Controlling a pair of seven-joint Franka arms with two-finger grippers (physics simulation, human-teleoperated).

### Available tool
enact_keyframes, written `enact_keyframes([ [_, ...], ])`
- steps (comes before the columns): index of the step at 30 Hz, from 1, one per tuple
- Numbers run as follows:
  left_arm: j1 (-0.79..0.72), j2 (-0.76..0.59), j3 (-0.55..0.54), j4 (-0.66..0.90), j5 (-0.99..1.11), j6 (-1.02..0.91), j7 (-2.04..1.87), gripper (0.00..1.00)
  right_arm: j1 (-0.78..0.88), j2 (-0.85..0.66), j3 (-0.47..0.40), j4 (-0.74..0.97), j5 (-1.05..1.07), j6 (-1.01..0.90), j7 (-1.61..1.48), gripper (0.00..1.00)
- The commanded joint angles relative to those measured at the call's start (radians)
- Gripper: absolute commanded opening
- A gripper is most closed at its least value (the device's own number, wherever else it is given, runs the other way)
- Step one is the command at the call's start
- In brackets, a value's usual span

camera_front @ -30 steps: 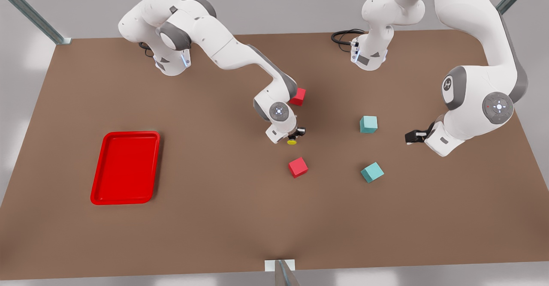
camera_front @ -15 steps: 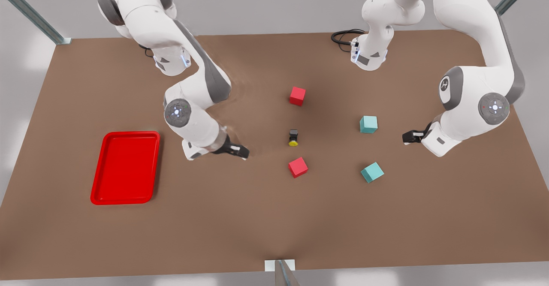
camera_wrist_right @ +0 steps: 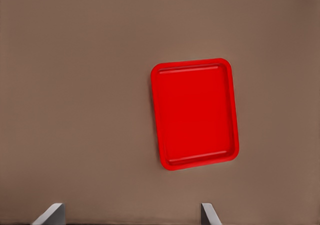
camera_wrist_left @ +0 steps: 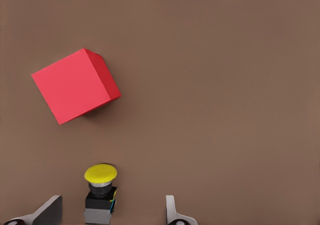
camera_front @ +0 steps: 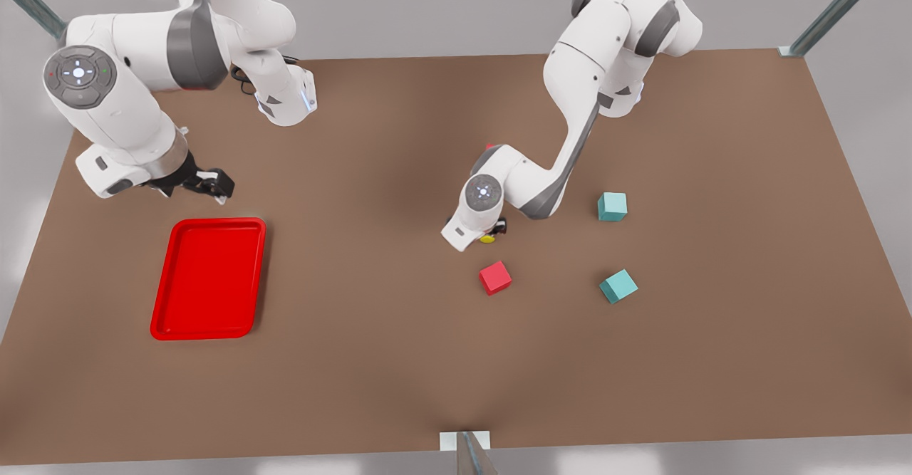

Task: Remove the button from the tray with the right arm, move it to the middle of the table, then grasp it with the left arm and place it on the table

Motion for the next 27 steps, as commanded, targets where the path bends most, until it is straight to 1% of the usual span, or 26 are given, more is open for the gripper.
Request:
enact_keyframes([
  [1,-0.005,0.001,0.000,-0.024,0.074,0.079,-0.428,1.00,-0.063,0.021,-0.003,0.010,-0.036,-0.038,-0.321,1.00],
  [2,-0.011,0.002,-0.002,-0.061,0.115,0.077,-0.300,1.00,-0.058,0.024,-0.001,0.016,-0.034,-0.038,-0.322,1.00],
  [4,-0.019,-0.006,-0.002,-0.222,0.117,0.255,-0.107,1.00,-0.055,0.025,0.003,0.022,-0.027,-0.040,-0.331,1.00],
  [5,-0.016,-0.009,-0.002,-0.239,0.118,0.255,-0.050,1.00,-0.058,0.031,0.005,0.031,-0.011,-0.041,-0.331,1.00],
  [6,-0.016,-0.022,-0.002,-0.257,0.117,0.258,-0.043,1.00,-0.065,0.099,0.000,0.039,-0.013,-0.040,-0.334,1.00],
  [7,-0.014,-0.027,-0.003,-0.274,0.114,0.260,-0.047,1.00,-0.098,0.122,-0.001,0.076,0.022,-0.046,-0.350,1.00],
  [12,-0.011,-0.044,-0.005,-0.294,0.083,0.327,-0.078,1.00,-0.108,0.125,-0.001,0.074,0.030,-0.052,-0.305,1.00],
  [14,-0.014,-0.062,-0.006,-0.346,0.083,0.410,-0.096,1.00,-0.114,0.123,-0.001,0.073,0.030,-0.083,-0.270,1.00],
  [17,-0.017,-0.056,-0.026,-0.379,0.083,0.464,-0.096,1.00,-0.112,0.125,-0.001,0.073,0.032,-0.083,-0.272,1.00],
  [20,-0.017,-0.041,-0.049,-0.379,0.060,0.496,-0.099,1.00,-0.112,0.125,-0.001,0.073,0.032,-0.083,-0.272,1.00],
  [27,-0.011,-0.033,-0.048,-0.391,0.061,0.499,-0.081,1.00,-0.114,0.125,-0.001,0.073,0.032,-0.083,-0.273,1.00],
])
